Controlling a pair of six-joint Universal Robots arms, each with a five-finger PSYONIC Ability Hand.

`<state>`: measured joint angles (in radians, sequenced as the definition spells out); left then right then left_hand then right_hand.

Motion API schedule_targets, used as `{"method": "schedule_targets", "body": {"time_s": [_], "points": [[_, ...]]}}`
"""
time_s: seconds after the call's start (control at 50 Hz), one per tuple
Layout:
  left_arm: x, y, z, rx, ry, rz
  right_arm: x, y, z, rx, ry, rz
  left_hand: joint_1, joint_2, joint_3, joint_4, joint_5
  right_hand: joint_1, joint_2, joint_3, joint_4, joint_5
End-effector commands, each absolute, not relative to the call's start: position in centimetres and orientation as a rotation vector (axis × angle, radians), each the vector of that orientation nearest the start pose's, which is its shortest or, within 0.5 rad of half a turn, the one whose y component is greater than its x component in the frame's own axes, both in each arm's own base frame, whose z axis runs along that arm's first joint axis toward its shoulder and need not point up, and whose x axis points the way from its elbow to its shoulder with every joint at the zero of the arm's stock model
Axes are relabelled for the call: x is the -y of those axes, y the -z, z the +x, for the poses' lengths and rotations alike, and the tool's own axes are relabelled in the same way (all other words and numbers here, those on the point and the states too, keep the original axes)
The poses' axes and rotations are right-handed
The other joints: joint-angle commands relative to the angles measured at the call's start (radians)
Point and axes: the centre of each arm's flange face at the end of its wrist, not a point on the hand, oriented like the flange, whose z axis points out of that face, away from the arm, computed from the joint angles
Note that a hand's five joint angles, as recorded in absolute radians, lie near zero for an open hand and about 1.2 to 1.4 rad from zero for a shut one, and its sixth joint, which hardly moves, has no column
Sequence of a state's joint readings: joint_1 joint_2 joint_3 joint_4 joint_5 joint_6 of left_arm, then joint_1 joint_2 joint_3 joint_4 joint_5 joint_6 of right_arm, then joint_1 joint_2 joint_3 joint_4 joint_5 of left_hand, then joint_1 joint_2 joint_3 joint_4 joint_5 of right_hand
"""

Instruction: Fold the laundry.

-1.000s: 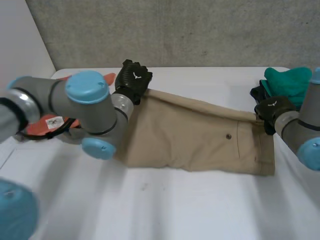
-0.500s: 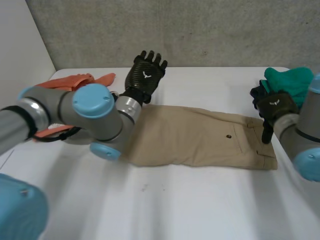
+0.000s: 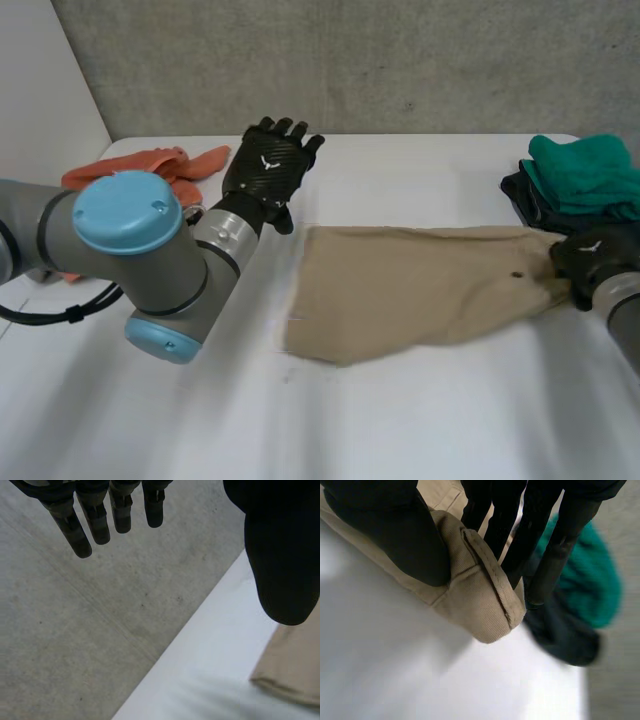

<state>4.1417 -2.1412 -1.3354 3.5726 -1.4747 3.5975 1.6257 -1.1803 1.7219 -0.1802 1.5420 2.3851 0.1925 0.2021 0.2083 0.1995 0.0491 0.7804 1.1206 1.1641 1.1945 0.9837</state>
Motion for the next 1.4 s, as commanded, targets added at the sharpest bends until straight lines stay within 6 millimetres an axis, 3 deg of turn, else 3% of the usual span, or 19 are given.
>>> {"method": "schedule_targets", "body": {"time_s": [0.02,0.04,0.06,0.1,0.12,0.18,0.2,0.32,0.36,0.44,0.5,0.6,0.7,0.76,0.86,0.92,1.06,1.26,1.4], "points": [[27.9,-22.7,-34.1,-1.865,2.458,1.161,32.3,-17.6,16.2,-2.568,2.072,-1.584,-0.018,-0.028,-0.034,-0.025,-0.049,0.616,0.276,0.232,0.202,0.238],[27.8,-22.8,-34.1,-1.868,2.462,1.157,31.9,-18.0,17.6,-2.491,2.107,-1.618,-0.018,-0.028,-0.034,-0.025,-0.049,0.616,0.276,0.232,0.202,0.238],[27.6,-22.8,-34.0,-1.874,2.460,1.157,30.8,-18.9,21.1,-2.298,2.183,-1.688,-0.018,-0.028,-0.034,-0.025,-0.049,0.616,0.276,0.232,0.202,0.238],[27.3,-23.1,-33.7,-1.886,2.465,1.148,29.5,-19.7,24.0,-2.116,2.241,-1.735,-0.018,-0.028,-0.034,-0.025,-0.049,0.616,0.276,0.232,0.202,0.238],[27.1,-23.2,-33.7,-1.886,2.469,1.144,27.6,-20.0,27.0,-1.922,2.261,-1.790,-0.018,-0.028,-0.034,-0.025,-0.049,0.616,0.276,0.232,0.202,0.238],[26.8,-23.5,-33.3,-1.901,2.475,1.131,25.2,-19.4,30.1,-1.695,2.234,-1.857,-0.018,-0.028,-0.034,-0.025,-0.049,0.616,0.276,0.232,0.202,0.238],[26.5,-23.6,-33.1,-1.907,2.478,1.127,23.3,-17.9,32.1,-1.559,2.154,-1.915,-0.018,-0.028,-0.034,-0.025,-0.049,0.616,0.276,0.232,0.202,0.238],[26.1,-23.5,-32.4,-1.936,2.465,1.109,18.7,-12.9,35.6,-1.305,1.917,-2.122,-0.018,-0.028,-0.034,-0.025,-0.049,0.616,0.276,0.232,0.202,0.238],[26.0,-23.7,-32.3,-1.943,2.473,1.101,18.3,-12.3,35.9,-1.285,1.898,-2.160,-0.018,-0.028,-0.034,-0.025,-0.049,0.051,-0.289,-0.333,-0.363,-0.327],[26.0,-24.2,-32.1,-1.954,2.489,1.055,18.3,-13.5,35.8,-1.329,1.905,-2.065,-0.018,-0.028,-0.034,-0.025,-0.049,-0.606,-0.946,-0.990,-1.020,-0.984],[26.3,-24.8,-31.9,-1.955,2.505,0.980,19.3,-16.3,35.1,-1.422,1.951,-1.872,-0.018,-0.028,-0.034,-0.025,-0.049,-0.606,-0.946,-0.990,-1.020,-0.984],[26.7,-27.1,-32.2,-1.938,2.571,0.813,22.2,-22.0,32.1,-1.659,1.889,-1.167,-0.018,-0.028,-0.034,-0.025,-0.049,-0.606,-0.946,-0.990,-1.020,-0.984],[25.4,-27.2,-34.4,-2.008,2.560,0.881,26.1,-23.6,28.4,-1.853,1.810,-0.810,-0.018,-0.028,-0.034,-0.025,-0.049,-0.606,-0.946,-0.990,-1.020,-0.984],[24.4,-24.7,-36.8,-2.130,2.465,0.998,27.9,-22.4,26.4,-2.014,1.724,-0.786,-0.018,-0.028,-0.034,-0.025,-0.049,-0.606,-0.946,-0.990,-1.020,-0.984],[22.8,-20.0,-39.8,-2.304,2.227,1.203,29.6,-19.5,26.7,-2.160,1.587,-0.879,-0.018,-0.028,-0.034,-0.025,-0.049,-0.606,-0.946,-0.990,-1.020,-0.984],[23.1,-16.7,-40.2,-2.404,2.037,1.260,30.5,-17.5,26.9,-2.215,1.515,-0.954,-0.018,-0.028,-0.034,-0.025,-0.049,-0.606,-0.946,-0.990,-1.020,-0.984],[24.0,-12.8,-39.1,-2.479,1.778,1.219,31.3,-13.7,26.9,-2.284,1.421,-1.055,0.015,0.005,-0.001,0.008,-0.016,-0.606,-0.946,-0.990,-1.020,-0.984],[24.3,-13.4,-38.0,-2.510,1.721,1.207,31.3,-14.9,26.4,-2.300,1.497,-1.101,0.045,0.035,0.029,0.038,0.013,-0.606,-0.946,-0.990,-1.020,-0.984],[23.6,-22.7,-38.2,-2.392,2.081,1.209,29.8,-18.9,25.6,-2.233,1.751,-1.064,0.003,-0.006,-0.012,-0.004,-0.028,-0.606,-0.946,-0.990,-1.020,-0.984]]}}
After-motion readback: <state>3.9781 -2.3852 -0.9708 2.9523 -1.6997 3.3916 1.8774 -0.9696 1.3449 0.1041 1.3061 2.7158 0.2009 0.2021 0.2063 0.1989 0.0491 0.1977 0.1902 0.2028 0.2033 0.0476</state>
